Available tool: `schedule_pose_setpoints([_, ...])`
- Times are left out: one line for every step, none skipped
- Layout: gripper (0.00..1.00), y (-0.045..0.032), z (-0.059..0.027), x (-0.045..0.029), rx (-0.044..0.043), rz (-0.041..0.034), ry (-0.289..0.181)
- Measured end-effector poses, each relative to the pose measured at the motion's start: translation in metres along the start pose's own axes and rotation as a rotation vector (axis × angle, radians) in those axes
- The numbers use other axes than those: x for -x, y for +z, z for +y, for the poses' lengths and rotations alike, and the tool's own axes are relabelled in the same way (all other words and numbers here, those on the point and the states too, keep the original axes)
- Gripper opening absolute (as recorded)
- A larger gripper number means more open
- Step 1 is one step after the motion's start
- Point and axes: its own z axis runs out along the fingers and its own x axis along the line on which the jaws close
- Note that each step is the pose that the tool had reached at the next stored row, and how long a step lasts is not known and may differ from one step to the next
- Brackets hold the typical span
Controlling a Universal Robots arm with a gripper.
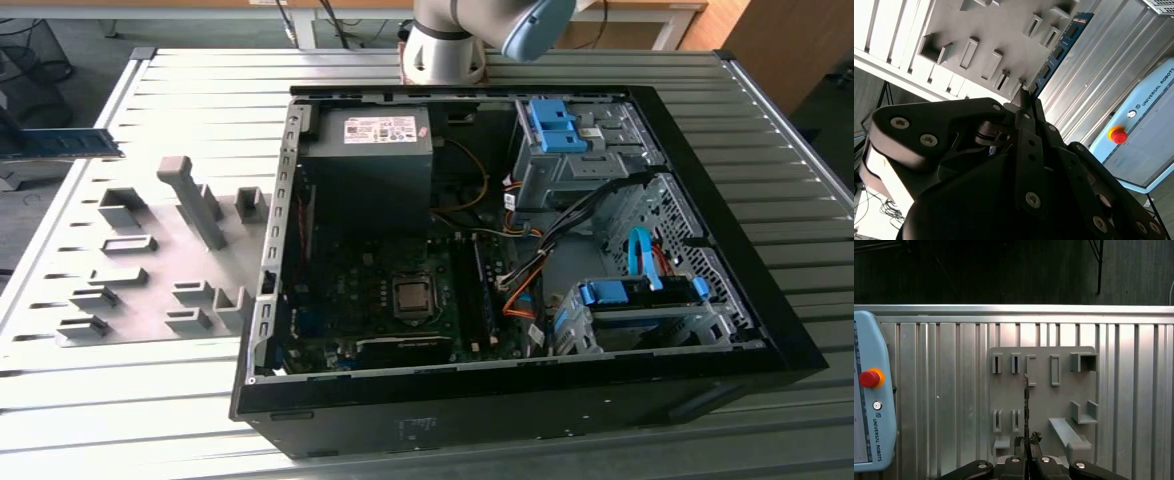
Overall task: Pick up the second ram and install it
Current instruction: 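Pick up the second ram and move it above second insertion slot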
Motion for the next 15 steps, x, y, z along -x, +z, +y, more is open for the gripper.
schedule_pose_setpoints([0.14,0.0000,-0.0003,0.0000,0.0000,0.0000,0.000])
schedule_pose_setpoints([0.14,0.0000,-0.0007,0.0000,0.0000,0.0000,0.000])
schedule_pose_setpoints([0.14,0.0000,-0.0011,0.0000,0.0001,0.0001,0.000])
schedule_pose_setpoints([0.14,0.0000,-0.0016,0.0000,0.0001,0.0001,0.000])
schedule_pose_setpoints([0.14,0.0000,-0.0020,0.0000,0.0000,0.0000,0.000])
schedule_pose_setpoints([0.14,0.0001,-0.0025,0.0000,0.0000,0.0000,0.000])
schedule_pose_setpoints([0.14,0.0001,-0.0030,0.0000,0.0000,0.0000,0.000])
schedule_pose_setpoints([0.14,0.0001,-0.0036,0.0000,0.0000,0.0001,0.000])
schedule_pose_setpoints([0.14,0.0001,-0.0041,0.0001,0.0000,0.0000,0.000])
schedule_pose_setpoints([0.14,0.0001,-0.0047,0.0001,0.0000,0.0001,0.000])
schedule_pose_setpoints([0.14,0.0001,-0.0053,0.0001,0.0001,0.0001,0.000])
schedule_pose_setpoints([0.14,0.0002,-0.0058,0.0001,0.0000,0.0001,0.000])
schedule_pose_setpoints([0.14,0.0002,-0.0062,0.0001,0.0000,0.0000,0.000])
schedule_pose_setpoints([0.14,0.0002,-0.0068,0.0001,0.0000,0.0000,0.000])
schedule_pose_setpoints([0.14,0.0003,-0.0072,0.0001,0.0000,0.0000,0.000])
